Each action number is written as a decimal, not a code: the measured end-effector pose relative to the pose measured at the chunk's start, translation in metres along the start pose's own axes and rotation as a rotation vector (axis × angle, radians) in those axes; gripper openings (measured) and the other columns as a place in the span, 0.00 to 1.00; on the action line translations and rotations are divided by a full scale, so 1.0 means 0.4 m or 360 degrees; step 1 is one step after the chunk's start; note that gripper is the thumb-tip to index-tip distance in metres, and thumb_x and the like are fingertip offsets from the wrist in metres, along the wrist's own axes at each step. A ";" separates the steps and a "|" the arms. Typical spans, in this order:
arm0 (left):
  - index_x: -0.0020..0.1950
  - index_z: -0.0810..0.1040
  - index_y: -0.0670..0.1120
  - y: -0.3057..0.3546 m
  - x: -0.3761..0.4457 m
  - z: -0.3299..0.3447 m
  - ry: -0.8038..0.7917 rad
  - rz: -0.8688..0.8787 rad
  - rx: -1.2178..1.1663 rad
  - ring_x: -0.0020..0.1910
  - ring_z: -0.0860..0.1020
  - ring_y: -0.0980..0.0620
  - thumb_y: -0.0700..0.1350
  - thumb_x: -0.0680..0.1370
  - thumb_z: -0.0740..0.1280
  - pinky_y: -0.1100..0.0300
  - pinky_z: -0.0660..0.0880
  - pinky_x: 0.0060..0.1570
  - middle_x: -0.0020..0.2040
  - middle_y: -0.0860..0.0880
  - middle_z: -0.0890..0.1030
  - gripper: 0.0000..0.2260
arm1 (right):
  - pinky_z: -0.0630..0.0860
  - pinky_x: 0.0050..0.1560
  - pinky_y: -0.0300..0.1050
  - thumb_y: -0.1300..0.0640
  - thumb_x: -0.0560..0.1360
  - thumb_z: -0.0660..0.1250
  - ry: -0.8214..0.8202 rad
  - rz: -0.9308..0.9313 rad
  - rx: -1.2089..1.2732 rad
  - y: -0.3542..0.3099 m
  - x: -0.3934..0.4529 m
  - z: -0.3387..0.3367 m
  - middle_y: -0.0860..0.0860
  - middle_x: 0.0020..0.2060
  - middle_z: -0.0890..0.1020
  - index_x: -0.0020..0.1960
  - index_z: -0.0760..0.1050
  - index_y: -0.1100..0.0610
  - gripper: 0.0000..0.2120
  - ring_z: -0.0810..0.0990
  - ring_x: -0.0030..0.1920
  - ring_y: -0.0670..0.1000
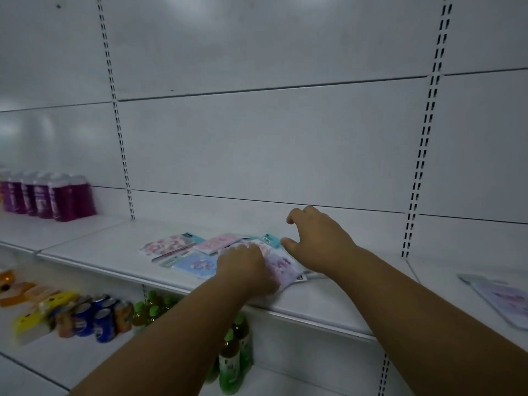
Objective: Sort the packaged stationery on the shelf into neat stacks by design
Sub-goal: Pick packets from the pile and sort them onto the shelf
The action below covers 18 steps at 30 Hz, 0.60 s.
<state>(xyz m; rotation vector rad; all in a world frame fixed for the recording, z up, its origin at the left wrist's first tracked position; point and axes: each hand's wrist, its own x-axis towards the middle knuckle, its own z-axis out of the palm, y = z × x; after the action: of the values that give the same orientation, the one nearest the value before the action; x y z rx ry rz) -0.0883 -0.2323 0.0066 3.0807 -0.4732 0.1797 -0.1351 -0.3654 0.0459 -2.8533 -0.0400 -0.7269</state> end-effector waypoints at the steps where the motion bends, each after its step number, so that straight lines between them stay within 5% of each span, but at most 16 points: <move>1: 0.69 0.72 0.44 -0.003 0.002 -0.011 -0.0004 0.0008 -0.0017 0.65 0.73 0.43 0.53 0.75 0.67 0.49 0.71 0.65 0.66 0.44 0.75 0.25 | 0.75 0.57 0.51 0.45 0.74 0.65 0.0011 0.0001 0.0036 0.004 0.010 0.005 0.53 0.59 0.75 0.63 0.71 0.52 0.20 0.76 0.57 0.55; 7: 0.49 0.76 0.42 -0.111 0.006 -0.031 0.0348 -0.0372 -0.1107 0.49 0.79 0.42 0.42 0.75 0.65 0.54 0.75 0.47 0.48 0.42 0.80 0.05 | 0.74 0.53 0.48 0.49 0.76 0.63 0.0102 0.0049 0.0273 0.014 0.076 0.044 0.52 0.55 0.77 0.60 0.73 0.54 0.15 0.77 0.53 0.53; 14: 0.49 0.77 0.46 -0.250 -0.005 -0.036 0.0698 -0.0425 -0.2235 0.47 0.81 0.43 0.42 0.79 0.66 0.50 0.77 0.48 0.48 0.43 0.82 0.01 | 0.71 0.48 0.45 0.50 0.75 0.65 -0.0099 0.0063 0.0293 -0.059 0.128 0.184 0.57 0.51 0.79 0.54 0.75 0.59 0.13 0.77 0.53 0.57; 18: 0.50 0.78 0.48 -0.307 0.011 -0.039 0.0703 -0.0283 -0.2441 0.49 0.82 0.43 0.39 0.79 0.66 0.45 0.78 0.54 0.48 0.45 0.84 0.04 | 0.70 0.47 0.45 0.39 0.75 0.61 -0.0330 0.0258 0.0035 -0.116 0.168 0.245 0.57 0.51 0.81 0.53 0.76 0.59 0.24 0.79 0.53 0.58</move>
<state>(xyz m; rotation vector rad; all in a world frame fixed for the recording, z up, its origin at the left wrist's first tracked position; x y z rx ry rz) -0.0492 -0.1157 0.0223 1.5018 -0.1419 0.2880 -0.0332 -0.3024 0.0023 -2.8568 0.1504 -0.3954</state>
